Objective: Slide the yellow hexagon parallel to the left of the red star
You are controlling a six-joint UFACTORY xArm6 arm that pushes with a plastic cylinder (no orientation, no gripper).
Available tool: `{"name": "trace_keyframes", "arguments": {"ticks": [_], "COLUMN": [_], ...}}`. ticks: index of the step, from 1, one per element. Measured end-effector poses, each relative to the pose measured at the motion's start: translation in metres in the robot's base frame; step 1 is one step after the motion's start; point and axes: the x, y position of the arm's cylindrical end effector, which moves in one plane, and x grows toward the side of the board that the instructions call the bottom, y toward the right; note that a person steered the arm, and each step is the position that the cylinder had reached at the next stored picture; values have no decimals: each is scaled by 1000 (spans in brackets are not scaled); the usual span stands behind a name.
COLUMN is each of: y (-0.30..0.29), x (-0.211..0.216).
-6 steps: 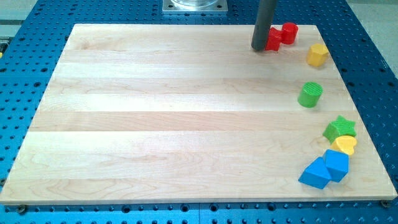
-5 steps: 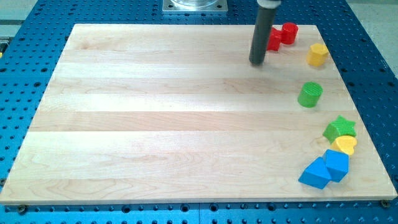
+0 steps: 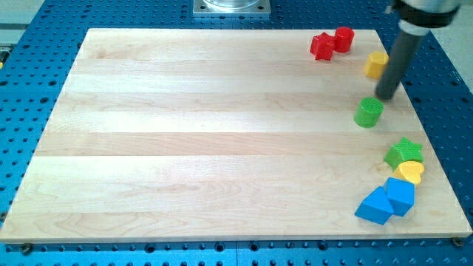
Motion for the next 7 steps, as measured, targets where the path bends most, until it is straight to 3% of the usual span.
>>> {"name": "trace_keyframes", "arguments": {"ticks": [2,3,5,6,7], "y": [59,44,-97,-100,-156], "x": [-52,-84,-45,-19,-6]}}
